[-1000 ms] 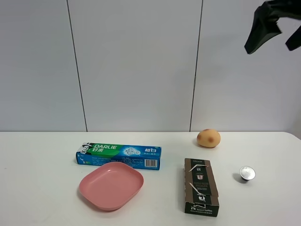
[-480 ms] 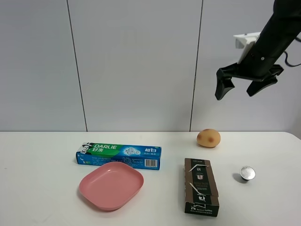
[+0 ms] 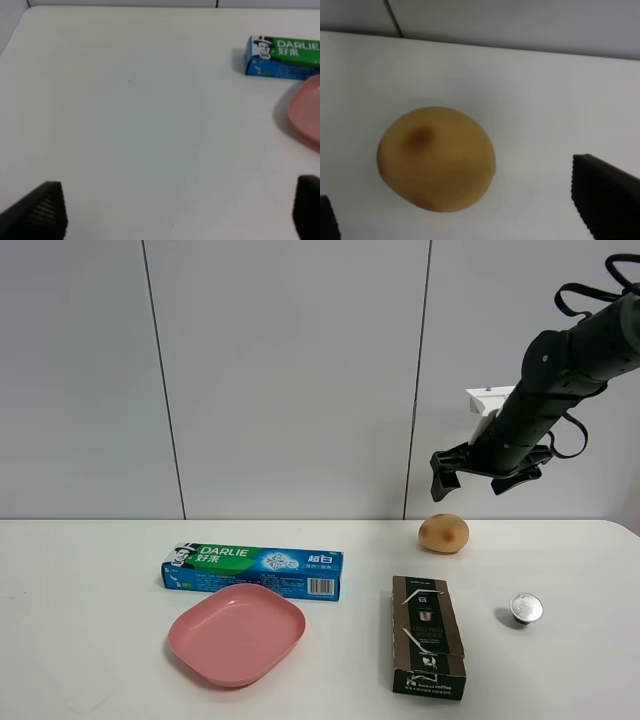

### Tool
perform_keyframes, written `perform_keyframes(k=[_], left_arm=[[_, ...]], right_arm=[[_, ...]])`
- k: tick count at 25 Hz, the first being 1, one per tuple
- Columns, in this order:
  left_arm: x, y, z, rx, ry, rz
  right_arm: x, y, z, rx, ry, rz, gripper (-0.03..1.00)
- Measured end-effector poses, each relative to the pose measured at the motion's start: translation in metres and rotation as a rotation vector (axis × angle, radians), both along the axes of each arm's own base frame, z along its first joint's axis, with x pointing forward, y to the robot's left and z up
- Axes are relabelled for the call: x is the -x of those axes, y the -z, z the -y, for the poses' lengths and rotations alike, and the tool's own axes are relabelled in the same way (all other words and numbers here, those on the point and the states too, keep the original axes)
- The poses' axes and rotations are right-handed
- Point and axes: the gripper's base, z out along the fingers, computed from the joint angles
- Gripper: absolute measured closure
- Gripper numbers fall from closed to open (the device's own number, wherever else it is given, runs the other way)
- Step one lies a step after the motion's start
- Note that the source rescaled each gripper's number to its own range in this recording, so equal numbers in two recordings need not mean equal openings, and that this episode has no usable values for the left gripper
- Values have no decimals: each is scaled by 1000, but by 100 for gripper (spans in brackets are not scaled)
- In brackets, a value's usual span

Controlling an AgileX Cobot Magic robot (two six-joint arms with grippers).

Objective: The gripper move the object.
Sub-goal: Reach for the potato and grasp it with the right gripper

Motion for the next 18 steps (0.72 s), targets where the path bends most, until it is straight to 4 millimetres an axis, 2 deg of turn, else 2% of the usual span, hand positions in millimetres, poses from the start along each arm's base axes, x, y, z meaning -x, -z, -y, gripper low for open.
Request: perform_keyframes(k=[10,18], left_arm=[[0,0,0,0,0,0],[0,0,0,0,0,0]], right_arm=[[-12,43,-4,-87,75,-13,-3],[-18,63,-4,-104,97,4,-3]])
